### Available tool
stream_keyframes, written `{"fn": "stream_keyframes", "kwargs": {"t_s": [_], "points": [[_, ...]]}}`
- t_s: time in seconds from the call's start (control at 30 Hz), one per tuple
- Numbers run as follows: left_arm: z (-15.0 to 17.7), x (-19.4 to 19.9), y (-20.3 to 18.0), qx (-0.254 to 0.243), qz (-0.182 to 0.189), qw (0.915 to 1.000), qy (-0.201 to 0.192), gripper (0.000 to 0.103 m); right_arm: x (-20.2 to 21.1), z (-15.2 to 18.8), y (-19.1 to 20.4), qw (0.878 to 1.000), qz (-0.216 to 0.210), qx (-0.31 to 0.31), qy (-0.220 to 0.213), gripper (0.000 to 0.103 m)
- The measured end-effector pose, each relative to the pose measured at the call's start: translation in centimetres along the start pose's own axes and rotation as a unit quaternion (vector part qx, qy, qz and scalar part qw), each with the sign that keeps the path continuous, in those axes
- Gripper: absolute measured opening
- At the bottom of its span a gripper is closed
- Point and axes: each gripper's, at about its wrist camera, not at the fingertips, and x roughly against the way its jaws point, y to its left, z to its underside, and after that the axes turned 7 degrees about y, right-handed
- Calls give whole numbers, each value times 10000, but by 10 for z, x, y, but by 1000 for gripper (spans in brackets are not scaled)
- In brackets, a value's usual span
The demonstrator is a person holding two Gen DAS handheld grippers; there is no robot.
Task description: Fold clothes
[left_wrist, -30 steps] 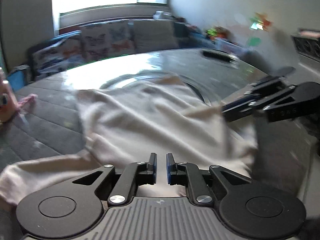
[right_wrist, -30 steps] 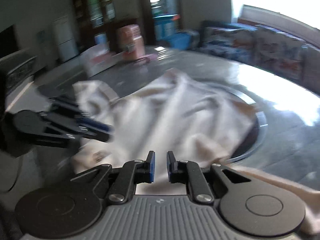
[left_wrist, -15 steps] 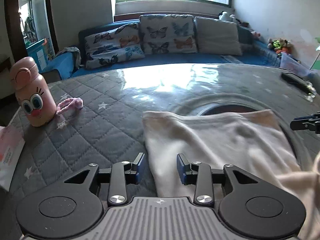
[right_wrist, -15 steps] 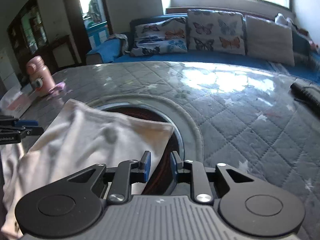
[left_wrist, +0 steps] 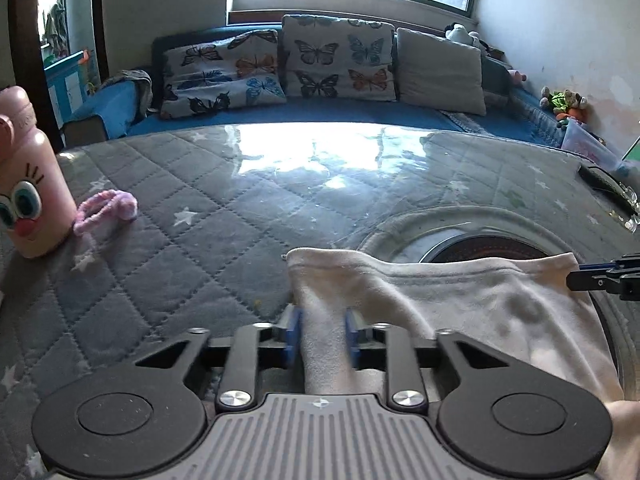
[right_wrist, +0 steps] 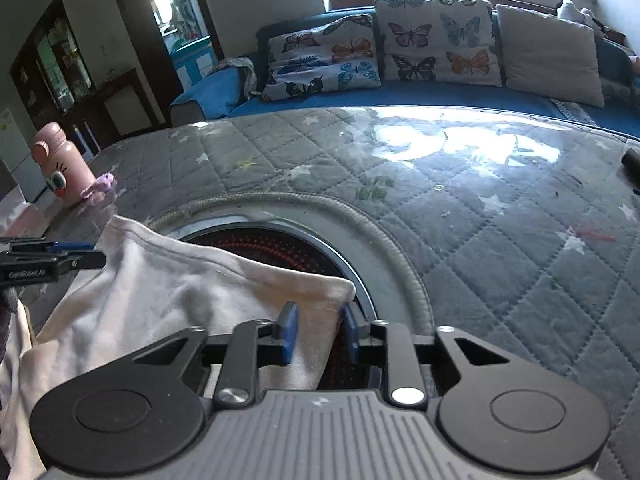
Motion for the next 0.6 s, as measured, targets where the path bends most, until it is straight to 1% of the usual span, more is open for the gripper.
{"fn": "stream_keyframes", "kwargs": {"t_s": [0.03,0.07,0.1,0.2,0.27,0.37,0.5,0.57,0.6], "points": [[-1,-1,0,-31,1,10000,-29,11,1,-1,1,10000,39,33,-24,5],[-1,-1,0,-67,-4,9999,-83,5,4,-3,2,9999,101,101,-72,4],[-2,0,-1,-115,-27,9998,-149,3,6,-6,4,9996,171,180,-128,4],[-7,1,-5,-209,-190,9993,-264,3,13,-17,9,9973,463,474,-315,3],[-11,-1,-6,-234,-299,9988,-320,3,14,-26,11,9960,569,556,-414,3],[-14,-8,-5,-227,-413,9984,-314,3,3,-34,13,9945,723,623,-439,3],[-14,-14,-5,-216,-465,9983,-280,3,10,-30,19,9945,666,687,-427,4],[-15,-11,-5,-214,-487,9982,-269,7,14,-28,22,9945,630,719,-424,6],[-15,-9,-5,-213,-497,9982,-267,7,17,-27,23,9945,611,735,-422,7]]}}
